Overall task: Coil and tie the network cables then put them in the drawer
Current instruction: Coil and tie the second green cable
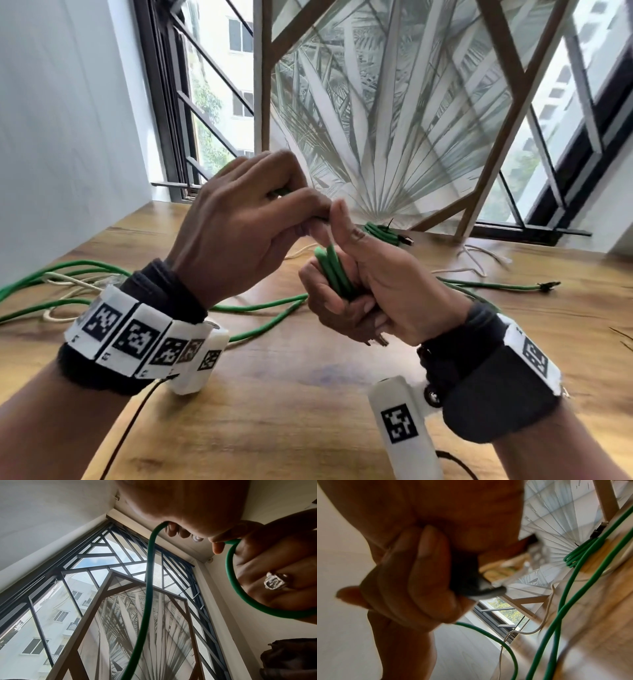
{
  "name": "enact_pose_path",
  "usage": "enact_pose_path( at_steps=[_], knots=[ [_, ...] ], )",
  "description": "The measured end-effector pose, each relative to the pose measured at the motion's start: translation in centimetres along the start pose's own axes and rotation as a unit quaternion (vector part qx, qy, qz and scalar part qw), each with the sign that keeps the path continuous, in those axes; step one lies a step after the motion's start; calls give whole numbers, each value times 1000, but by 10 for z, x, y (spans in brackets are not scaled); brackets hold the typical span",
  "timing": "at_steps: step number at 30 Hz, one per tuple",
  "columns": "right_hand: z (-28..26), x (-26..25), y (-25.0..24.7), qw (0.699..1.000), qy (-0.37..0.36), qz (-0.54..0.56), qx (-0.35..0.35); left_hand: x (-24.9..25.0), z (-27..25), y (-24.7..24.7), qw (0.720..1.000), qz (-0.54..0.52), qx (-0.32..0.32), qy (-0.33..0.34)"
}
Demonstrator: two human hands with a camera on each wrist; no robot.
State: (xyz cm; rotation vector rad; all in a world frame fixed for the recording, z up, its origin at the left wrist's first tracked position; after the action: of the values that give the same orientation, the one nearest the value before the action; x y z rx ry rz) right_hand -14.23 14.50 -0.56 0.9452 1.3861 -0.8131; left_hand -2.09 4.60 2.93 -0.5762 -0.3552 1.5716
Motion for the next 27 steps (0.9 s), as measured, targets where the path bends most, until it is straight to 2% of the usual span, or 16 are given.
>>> enact_pose_path(
  at_steps=[5,10,13,16,18,23,27],
  knots=[
    [-1,-5,-2,996,-12,81,-24,-6,0,4,997,-59,-12,-47],
    [-1,-7,-3,983,-38,171,-47,-17,-2,12,977,-157,-79,-118],
    [-2,-11,0,973,-79,208,-60,-19,-4,20,932,-272,-126,-205],
    [-6,-20,3,957,-134,250,-60,-11,-4,25,857,-412,-158,-266],
    [-10,-27,4,943,-180,277,-49,-4,-5,31,828,-449,-200,-269],
    [-15,-32,-8,896,-282,343,1,14,-12,43,801,-460,-306,-231],
    [-10,-26,-18,868,-335,364,53,17,-15,45,836,-367,-361,-191]
  ],
)
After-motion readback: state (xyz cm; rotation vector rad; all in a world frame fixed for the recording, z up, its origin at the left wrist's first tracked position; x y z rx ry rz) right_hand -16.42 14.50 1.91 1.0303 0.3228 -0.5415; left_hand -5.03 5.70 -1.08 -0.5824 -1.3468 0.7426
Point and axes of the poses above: each hand's wrist, its own z-axis towards the middle knuckle, its own y-axis out of the palm, x = y × z, the point moved 3 cm from there along z, towards the middle knuckle, and after that the axes turned 7 degrees about -x, right-handed, at the moved point
